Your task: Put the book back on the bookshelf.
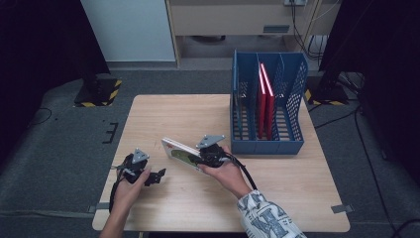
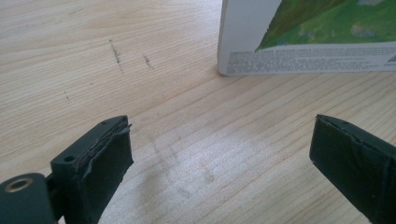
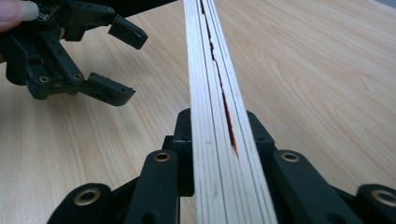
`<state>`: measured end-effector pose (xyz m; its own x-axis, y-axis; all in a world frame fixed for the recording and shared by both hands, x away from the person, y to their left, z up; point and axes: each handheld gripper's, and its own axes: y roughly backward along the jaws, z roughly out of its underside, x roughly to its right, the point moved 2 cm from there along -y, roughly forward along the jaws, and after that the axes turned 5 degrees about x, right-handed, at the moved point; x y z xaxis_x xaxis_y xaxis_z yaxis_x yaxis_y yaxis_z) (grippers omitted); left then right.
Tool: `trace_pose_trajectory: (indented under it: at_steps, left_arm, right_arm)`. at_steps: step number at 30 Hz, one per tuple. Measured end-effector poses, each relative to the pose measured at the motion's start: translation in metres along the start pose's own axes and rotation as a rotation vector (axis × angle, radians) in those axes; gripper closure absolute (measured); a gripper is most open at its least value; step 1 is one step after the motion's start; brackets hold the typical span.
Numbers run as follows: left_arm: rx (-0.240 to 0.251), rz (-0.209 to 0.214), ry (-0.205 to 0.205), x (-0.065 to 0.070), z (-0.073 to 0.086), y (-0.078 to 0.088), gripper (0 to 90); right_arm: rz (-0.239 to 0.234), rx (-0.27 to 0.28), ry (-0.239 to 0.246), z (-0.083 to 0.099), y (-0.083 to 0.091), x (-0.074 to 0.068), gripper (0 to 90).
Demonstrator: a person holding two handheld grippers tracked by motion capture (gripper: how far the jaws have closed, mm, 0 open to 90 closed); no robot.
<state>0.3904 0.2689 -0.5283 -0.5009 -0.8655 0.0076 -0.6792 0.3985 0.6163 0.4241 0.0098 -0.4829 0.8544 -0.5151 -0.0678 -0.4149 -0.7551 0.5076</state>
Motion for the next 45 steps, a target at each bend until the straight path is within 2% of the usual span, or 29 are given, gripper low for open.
trace_pose_trajectory:
  at_steps: [5,30,38,45]
  left_arm:
    - [-0.006,-0.001,0.002,-0.001,0.001,-0.001,5.1]
    - [-0.024,-0.009,0.005,-0.004,0.003,-0.002,5.4]
    - [-0.030,-0.011,0.007,-0.004,0.004,-0.002,5.4]
    - [-0.041,-0.014,0.010,-0.005,0.006,-0.003,5.4]
  right_arm:
    - [0.001,0.004,-0.008,0.000,0.001,0.001,74.9]
    - [0.016,0.023,-0.001,-0.003,0.005,-0.003,75.5]
    - [0.031,0.037,0.000,-0.004,0.011,-0.003,75.5]
    - [0.054,0.061,-0.014,-0.004,0.027,0.002,75.6]
